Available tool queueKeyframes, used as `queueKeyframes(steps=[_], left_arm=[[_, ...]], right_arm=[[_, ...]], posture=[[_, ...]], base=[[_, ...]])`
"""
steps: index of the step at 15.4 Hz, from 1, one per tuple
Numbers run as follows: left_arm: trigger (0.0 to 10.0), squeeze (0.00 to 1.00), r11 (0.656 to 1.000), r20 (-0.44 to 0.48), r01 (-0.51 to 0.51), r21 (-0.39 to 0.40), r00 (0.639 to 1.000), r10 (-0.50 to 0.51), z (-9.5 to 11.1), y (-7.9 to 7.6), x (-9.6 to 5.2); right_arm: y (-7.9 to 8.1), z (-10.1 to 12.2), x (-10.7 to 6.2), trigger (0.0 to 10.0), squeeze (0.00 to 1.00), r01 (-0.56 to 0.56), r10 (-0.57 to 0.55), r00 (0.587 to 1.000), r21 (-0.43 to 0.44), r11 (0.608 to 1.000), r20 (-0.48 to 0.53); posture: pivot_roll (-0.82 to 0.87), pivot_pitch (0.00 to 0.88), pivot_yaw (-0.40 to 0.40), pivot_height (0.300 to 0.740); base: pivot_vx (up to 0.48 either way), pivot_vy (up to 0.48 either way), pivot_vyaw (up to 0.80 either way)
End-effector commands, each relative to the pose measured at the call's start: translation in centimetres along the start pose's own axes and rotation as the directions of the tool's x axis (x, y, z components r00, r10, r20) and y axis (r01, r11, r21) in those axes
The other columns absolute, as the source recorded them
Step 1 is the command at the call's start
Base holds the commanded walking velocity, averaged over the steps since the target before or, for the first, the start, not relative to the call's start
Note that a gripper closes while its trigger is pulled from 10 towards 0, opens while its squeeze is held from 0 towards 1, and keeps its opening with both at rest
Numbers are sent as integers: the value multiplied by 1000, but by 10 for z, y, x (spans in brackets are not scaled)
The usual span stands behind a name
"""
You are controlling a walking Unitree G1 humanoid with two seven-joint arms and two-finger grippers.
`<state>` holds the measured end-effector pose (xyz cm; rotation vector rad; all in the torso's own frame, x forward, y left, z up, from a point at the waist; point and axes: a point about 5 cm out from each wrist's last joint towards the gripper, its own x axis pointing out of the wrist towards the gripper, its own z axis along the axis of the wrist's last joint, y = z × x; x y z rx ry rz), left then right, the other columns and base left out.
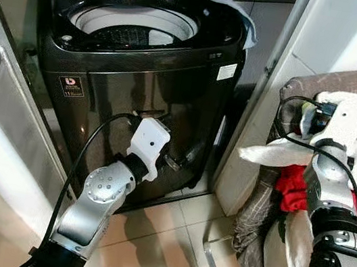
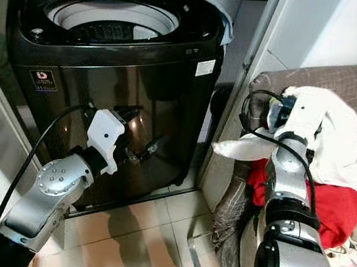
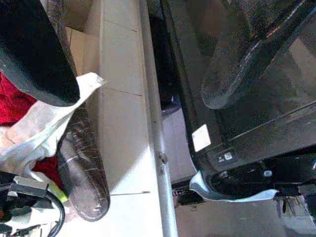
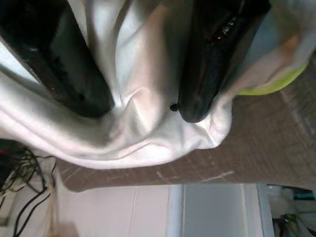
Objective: Clothes washing
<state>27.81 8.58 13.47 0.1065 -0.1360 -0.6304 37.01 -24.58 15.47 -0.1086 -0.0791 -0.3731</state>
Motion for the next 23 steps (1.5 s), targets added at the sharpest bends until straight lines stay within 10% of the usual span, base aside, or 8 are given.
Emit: queueKeyframes(steps=[1,6,7,10,19,20,23], left_arm=[[10000,0,1000,-11,14,5,1000,-14,-2,-1,0],[10000,0,1000,-10,21,4,1000,-21,-2,-3,1],[10000,0,1000,-10,22,6,1000,-22,-2,-3,1],[10000,0,1000,-10,28,7,1000,-28,-2,-4,2],[10000,0,1000,-9,23,3,1000,-23,-2,-4,2],[10000,0,1000,-9,24,2,1000,-24,-2,-5,2],[10000,0,1000,-9,23,2,1000,-23,-2,-5,3]], right_arm=[[2,1,2,10000,1000,-25,25,1000,1,1000,-14],[-1,6,6,10000,1000,-74,73,997,-126,989,-12],[0,20,10,10000,0,-83,99,993,-224,971,59],[-4,59,16,10000,0,-19,103,960,-309,951,260],[-17,59,22,10000,0,12,140,960,-538,843,241],[-17,58,22,0,0,-14,147,962,-493,870,232],[-18,38,21,0,0,-42,84,990,-323,945,116]], posture=[[13,0,-15,732],[6,0,-14,732],[6,0,-14,732],[-5,3,-8,732],[-3,9,-14,732],[-6,10,-14,732],[-5,12,-16,732]], base=[[0,0,0],[0,0,0],[0,0,0],[0,0,0],[0,0,0],[0,0,0],[0,0,0]])
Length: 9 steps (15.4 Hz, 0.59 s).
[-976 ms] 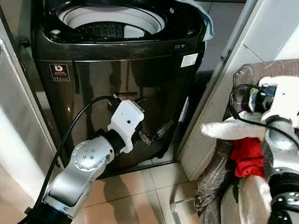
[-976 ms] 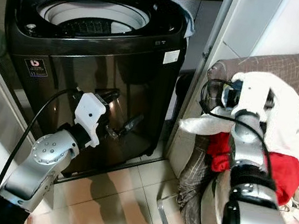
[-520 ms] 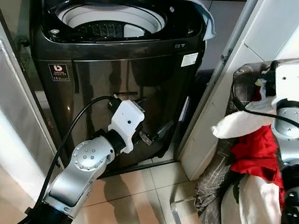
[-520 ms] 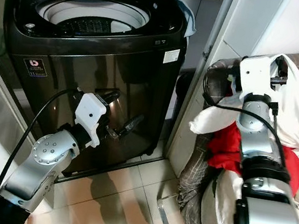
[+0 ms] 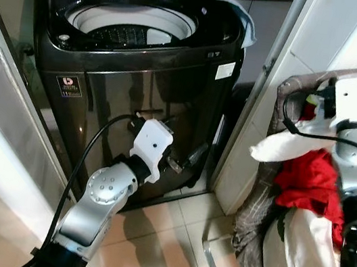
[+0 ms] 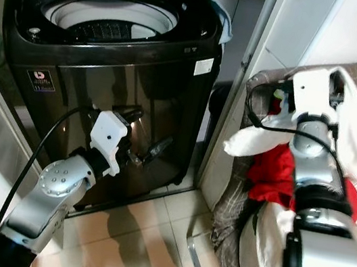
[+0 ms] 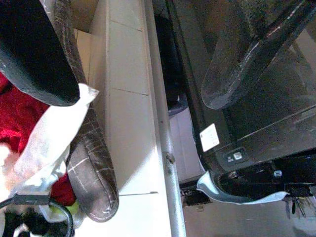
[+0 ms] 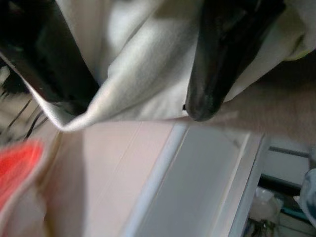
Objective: Clothes washing
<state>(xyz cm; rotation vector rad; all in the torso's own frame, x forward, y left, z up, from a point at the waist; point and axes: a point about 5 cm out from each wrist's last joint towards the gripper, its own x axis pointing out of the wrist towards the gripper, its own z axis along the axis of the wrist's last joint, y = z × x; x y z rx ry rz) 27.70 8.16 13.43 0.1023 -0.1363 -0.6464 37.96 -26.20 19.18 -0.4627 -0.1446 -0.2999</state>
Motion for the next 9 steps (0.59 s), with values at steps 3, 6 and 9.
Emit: queueKeyframes(steps=[3,6,9], left_arm=[[10000,0,1000,-12,7,7,1000,-7,-2,-1,1],[10000,0,1000,-12,9,9,1000,-9,-2,-1,2],[10000,0,1000,-11,5,11,1000,-5,-2,-1,2]], right_arm=[[10,-12,-3,0,0,-2,26,994,217,976,-109],[24,-14,-2,0,0,14,99,978,539,842,-181],[27,-9,0,0,0,-20,124,980,543,839,-155]], posture=[[-4,13,-16,732],[-5,15,-12,732],[0,16,-16,732]], base=[[0,0,0],[0,0,0],[0,0,0]])
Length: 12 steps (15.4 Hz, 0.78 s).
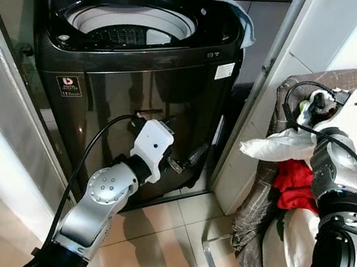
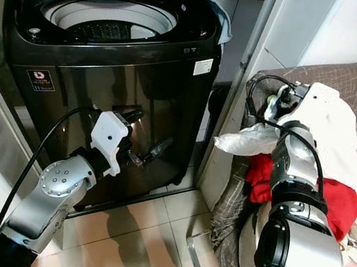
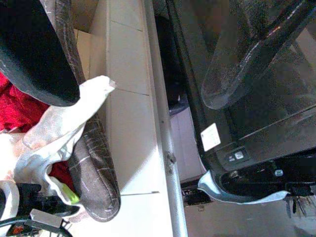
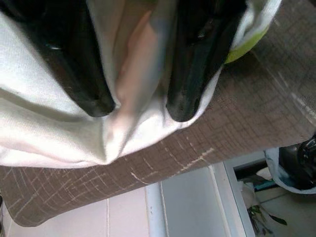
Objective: Clothes washing
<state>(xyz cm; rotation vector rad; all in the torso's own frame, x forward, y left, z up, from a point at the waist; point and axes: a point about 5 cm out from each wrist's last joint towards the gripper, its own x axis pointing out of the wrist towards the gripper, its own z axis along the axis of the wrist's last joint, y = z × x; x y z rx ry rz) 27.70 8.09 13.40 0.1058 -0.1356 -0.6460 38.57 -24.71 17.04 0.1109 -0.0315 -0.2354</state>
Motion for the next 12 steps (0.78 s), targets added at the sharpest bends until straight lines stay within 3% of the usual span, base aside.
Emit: queueKeyframes(steps=[1,4,10,12], left_arm=[[10000,0,1000,-9,3,7,1000,-2,-2,0,1],[10000,0,1000,-10,-4,8,1000,4,-2,0,2],[10000,0,1000,-1,-12,7,1000,12,-1,0,5],[10000,0,1000,2,-17,6,1000,17,-1,1,5]], right_arm=[[7,3,2,0,0,-43,43,999,1,999,0],[19,12,3,0,0,-115,120,991,-93,989,51],[39,37,7,0,0,-209,226,966,-136,968,128],[55,63,7,0,0,-257,299,926,-195,947,231]], posture=[[1,17,-18,732],[-2,16,-20,732],[-8,9,-24,732],[-7,7,-26,732]], base=[[0,0,0],[0,0,0],[0,0,0],[0,0,0]])
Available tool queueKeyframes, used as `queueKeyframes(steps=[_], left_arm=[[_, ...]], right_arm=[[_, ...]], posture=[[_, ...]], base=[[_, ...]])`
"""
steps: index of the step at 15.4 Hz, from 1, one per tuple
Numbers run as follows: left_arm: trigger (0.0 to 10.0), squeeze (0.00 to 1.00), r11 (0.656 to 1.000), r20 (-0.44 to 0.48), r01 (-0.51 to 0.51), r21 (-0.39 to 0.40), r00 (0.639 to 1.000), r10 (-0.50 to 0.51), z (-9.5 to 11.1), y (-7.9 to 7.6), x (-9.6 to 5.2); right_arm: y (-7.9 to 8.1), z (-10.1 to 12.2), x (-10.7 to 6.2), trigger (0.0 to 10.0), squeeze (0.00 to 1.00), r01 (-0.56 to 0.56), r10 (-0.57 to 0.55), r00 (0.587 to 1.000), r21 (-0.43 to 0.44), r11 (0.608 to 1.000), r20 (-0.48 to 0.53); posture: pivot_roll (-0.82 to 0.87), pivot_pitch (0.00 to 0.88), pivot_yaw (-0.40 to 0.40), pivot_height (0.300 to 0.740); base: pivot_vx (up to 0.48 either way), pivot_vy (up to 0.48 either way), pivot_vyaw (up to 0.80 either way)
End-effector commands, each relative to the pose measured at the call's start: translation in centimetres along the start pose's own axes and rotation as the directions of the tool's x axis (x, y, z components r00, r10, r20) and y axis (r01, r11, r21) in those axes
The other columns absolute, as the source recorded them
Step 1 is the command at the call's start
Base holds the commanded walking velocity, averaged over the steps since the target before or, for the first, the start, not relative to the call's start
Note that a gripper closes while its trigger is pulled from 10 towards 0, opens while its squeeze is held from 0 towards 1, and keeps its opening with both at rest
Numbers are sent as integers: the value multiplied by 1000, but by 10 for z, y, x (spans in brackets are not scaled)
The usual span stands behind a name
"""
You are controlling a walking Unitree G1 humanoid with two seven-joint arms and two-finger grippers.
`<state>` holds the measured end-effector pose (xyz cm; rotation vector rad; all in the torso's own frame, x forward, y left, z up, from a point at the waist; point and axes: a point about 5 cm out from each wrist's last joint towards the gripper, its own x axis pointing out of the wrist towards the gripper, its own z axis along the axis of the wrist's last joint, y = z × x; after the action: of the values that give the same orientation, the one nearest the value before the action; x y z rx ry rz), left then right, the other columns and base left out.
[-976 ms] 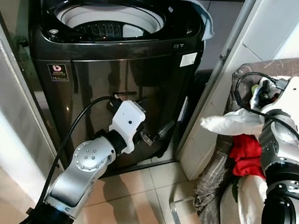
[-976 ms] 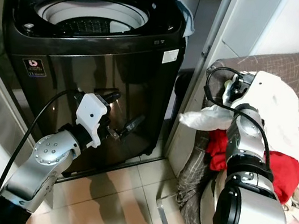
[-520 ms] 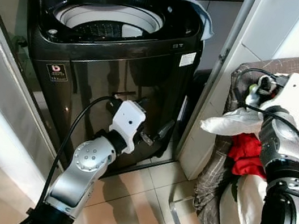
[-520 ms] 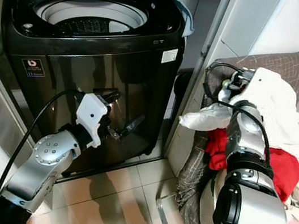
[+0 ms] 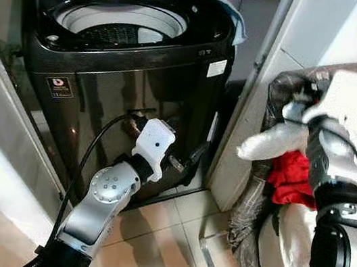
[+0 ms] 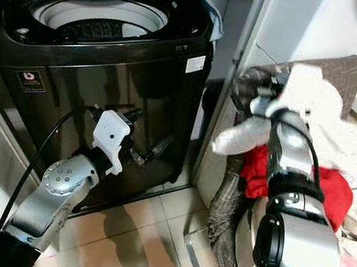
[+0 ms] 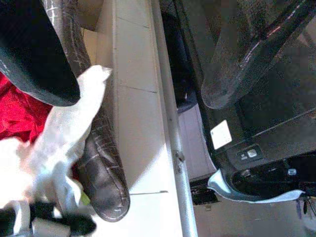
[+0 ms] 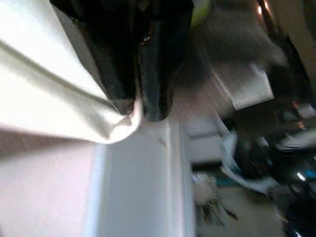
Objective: Clothes washing
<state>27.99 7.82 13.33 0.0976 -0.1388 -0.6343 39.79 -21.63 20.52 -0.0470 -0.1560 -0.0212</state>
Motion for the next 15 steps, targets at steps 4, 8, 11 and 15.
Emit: queueKeyframes(steps=[4,8,11,15], left_arm=[[10000,0,1000,1,-4,11,1000,4,0,1,3],[10000,0,1000,1,-11,12,1000,11,-1,3,5],[10000,0,1000,7,-21,11,1000,21,0,3,6],[10000,0,1000,3,-22,12,1000,22,-1,4,4]], right_arm=[[37,93,17,0,0,-130,156,924,-96,987,350],[61,132,19,0,0,-225,226,858,-58,973,461],[54,129,21,0,0,-195,211,872,-81,977,442],[25,156,23,0,0,-55,123,853,-147,988,508]], posture=[[-10,3,-24,732],[-7,0,-28,732],[-2,0,-35,732],[4,0,-33,732]], base=[[0,0,0],[0,0,0],[0,0,0],[0,0,0]])
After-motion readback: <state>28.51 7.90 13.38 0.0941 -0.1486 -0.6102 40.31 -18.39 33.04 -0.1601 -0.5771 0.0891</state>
